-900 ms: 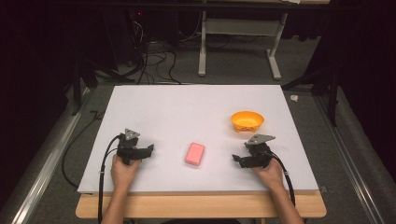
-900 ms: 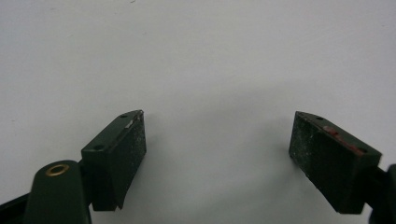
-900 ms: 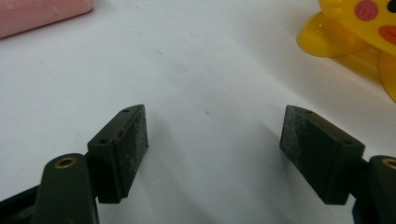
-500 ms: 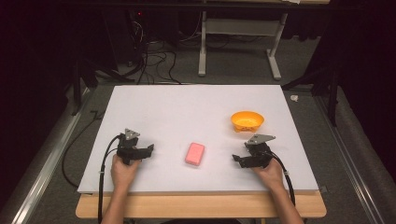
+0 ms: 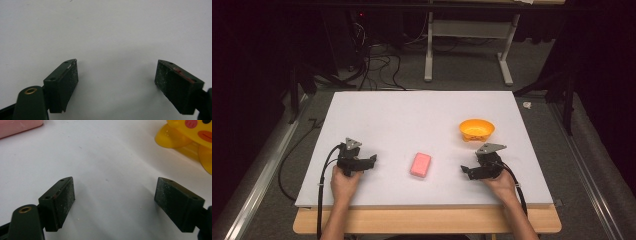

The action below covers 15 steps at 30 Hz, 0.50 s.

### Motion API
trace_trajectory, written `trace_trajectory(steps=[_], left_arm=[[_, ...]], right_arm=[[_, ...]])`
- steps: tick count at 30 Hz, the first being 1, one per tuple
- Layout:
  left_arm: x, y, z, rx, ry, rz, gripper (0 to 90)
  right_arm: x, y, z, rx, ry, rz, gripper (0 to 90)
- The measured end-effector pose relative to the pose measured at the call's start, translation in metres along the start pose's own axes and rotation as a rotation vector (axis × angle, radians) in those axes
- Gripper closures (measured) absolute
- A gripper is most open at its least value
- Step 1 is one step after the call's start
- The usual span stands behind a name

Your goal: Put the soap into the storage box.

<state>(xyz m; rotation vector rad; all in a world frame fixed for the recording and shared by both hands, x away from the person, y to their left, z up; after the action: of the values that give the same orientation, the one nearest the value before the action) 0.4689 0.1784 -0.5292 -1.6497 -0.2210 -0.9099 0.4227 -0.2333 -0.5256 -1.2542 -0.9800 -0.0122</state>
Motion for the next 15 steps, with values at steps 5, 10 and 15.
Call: trace_trajectory(steps=[5, 10, 15], left_arm=[[0.0, 0.0, 0.0, 0.0, 0.0, 0.0, 19.3], [0.0, 0.0, 0.0, 0.0, 0.0, 0.0, 19.3], [0.0, 0.0, 0.0, 0.0, 0.0, 0.0, 19.3]], right_arm=[[0.0006, 0.0002, -0.0002, 0.001, 0.008, 0.006, 16.6], [0.0024, -0.0011, -0.0026, -0.011, 0.023, 0.012, 17.1], [0.0076, -0.0076, -0.0037, -0.001, 0.044, -0.015, 17.3]])
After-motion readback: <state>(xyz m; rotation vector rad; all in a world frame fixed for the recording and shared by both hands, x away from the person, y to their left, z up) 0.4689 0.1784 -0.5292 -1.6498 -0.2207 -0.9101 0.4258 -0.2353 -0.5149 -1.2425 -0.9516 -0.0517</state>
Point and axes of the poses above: each handheld gripper's, and its own axes: y roughly forward along the jaws, x roughly out of its top, z roughly to its left, the point moved 6 cm from there along y, roughly forward along the jaws, and after that the axes turned 6 degrees about z, right-handed, at the moved point
